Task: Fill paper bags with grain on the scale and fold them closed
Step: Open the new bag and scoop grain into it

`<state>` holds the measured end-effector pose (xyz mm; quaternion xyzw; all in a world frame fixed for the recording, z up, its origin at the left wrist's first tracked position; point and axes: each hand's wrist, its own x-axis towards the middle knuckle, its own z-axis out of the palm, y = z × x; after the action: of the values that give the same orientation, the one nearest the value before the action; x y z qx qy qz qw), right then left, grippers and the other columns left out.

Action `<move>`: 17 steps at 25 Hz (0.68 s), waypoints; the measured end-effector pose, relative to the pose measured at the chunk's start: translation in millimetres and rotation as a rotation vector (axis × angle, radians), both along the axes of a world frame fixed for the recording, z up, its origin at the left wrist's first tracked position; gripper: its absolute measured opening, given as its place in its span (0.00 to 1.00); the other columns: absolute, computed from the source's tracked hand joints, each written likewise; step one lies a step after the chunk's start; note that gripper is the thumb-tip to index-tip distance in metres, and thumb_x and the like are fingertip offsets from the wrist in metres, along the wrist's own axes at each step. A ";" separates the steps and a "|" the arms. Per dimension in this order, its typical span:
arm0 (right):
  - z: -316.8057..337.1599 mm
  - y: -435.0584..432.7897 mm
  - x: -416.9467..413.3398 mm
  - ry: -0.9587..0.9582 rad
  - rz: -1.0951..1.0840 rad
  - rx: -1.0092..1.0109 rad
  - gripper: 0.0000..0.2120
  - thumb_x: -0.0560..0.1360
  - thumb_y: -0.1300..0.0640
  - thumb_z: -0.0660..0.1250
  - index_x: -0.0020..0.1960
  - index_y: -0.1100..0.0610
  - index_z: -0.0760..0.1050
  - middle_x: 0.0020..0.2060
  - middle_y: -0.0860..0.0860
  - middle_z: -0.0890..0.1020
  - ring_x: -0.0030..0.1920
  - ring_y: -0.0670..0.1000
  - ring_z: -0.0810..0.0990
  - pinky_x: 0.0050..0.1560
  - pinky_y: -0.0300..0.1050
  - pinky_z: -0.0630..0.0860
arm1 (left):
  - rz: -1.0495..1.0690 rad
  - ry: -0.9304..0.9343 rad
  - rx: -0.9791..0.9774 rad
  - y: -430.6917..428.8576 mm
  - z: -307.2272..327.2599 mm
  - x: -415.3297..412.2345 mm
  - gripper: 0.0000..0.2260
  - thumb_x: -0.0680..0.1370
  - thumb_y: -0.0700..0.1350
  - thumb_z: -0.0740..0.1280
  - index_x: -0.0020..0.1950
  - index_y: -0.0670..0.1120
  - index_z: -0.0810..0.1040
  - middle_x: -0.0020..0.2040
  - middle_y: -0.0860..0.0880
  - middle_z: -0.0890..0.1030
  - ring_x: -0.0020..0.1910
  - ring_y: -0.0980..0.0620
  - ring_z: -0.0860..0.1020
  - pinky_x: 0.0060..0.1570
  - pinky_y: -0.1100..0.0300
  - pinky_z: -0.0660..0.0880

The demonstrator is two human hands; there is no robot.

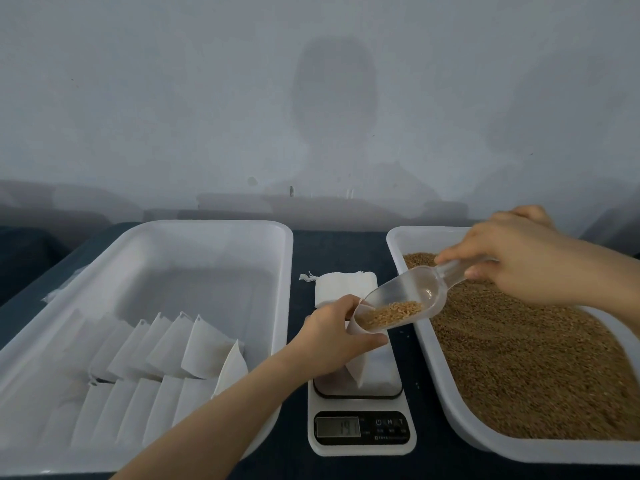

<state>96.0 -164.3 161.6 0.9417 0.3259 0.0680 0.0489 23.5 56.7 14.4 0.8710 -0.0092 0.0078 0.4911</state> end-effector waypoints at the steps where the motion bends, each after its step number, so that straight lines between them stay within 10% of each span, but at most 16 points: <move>1: -1.3 -0.9 0.7 0.020 -0.007 0.012 0.17 0.78 0.52 0.63 0.59 0.31 0.71 0.45 0.41 0.80 0.52 0.42 0.69 0.56 0.40 0.48 | 0.003 0.001 -0.002 -0.1 -0.1 0.2 0.18 0.71 0.57 0.72 0.57 0.60 0.71 0.54 0.62 0.77 0.51 0.65 0.76 0.42 0.74 0.74; 13: -9.9 -8.2 2.5 0.068 -0.031 0.073 0.16 0.77 0.51 0.64 0.57 0.30 0.71 0.44 0.41 0.79 0.56 0.44 0.68 0.61 0.42 0.49 | 0.005 0.025 0.017 -1.8 0.6 1.1 0.19 0.72 0.57 0.72 0.60 0.56 0.72 0.54 0.60 0.77 0.53 0.60 0.76 0.48 0.67 0.75; 17: -15.3 -16.4 -3.5 0.269 -0.057 0.125 0.18 0.76 0.52 0.66 0.51 0.27 0.68 0.51 0.36 0.78 0.57 0.46 0.73 0.67 0.51 0.63 | 0.006 0.033 0.015 -1.3 0.0 1.6 0.19 0.72 0.57 0.72 0.60 0.56 0.72 0.55 0.59 0.78 0.53 0.60 0.76 0.50 0.65 0.76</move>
<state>92.5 -180.6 146.4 0.9523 0.2980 -0.0399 -0.0520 25.1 55.4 14.4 0.8748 0.0016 -0.0053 0.4844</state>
